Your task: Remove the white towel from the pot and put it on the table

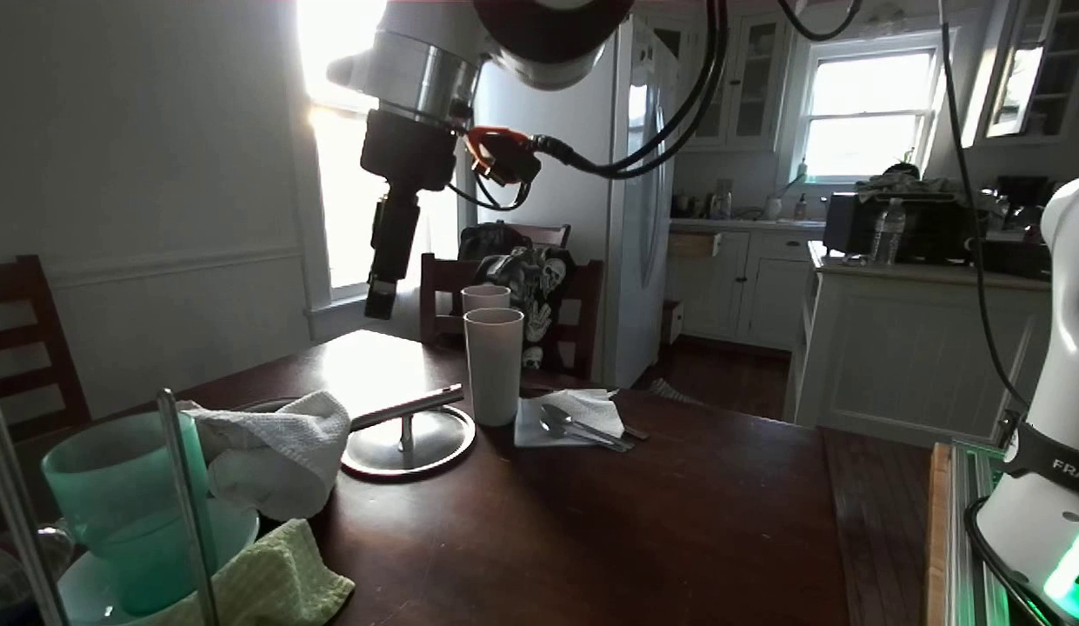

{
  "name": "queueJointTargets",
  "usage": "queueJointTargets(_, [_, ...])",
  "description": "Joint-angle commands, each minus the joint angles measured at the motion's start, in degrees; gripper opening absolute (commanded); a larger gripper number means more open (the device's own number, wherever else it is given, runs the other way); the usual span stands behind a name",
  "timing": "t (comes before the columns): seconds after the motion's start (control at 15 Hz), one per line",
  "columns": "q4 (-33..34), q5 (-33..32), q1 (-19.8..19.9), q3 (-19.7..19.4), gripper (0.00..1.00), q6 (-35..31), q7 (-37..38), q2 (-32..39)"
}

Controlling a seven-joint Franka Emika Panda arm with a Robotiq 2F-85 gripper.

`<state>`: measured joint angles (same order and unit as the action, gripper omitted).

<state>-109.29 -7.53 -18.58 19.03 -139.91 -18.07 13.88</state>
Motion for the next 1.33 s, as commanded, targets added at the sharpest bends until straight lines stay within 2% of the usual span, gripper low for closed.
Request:
queueJointTargets(0.0, [6.1,0.7,0.1,0.3,1.00,-5.1,-2.5,9.0])
queueJointTargets(0.2, [11.3,-0.4,-0.6,-0.3,1.00,-6.9,-1.9,15.4])
queueJointTargets(0.4, [16.8,-1.3,-1.5,-1.2,1.00,-6.0,-1.1,20.6])
queueJointTargets(0.93, [29.0,-1.5,-4.5,-2.3,1.00,-4.7,-0.3,31.2])
queueJointTargets(1.0, [30.0,-1.7,-4.8,-2.6,0.77,-4.8,-0.4,32.3])
queueJointTargets(1.13, [31.9,-1.9,-5.4,-3.1,0.66,-4.7,-0.5,34.3])
queueJointTargets(1.27, [33.5,-2.2,-5.9,-3.5,0.50,-4.0,-0.4,35.4])
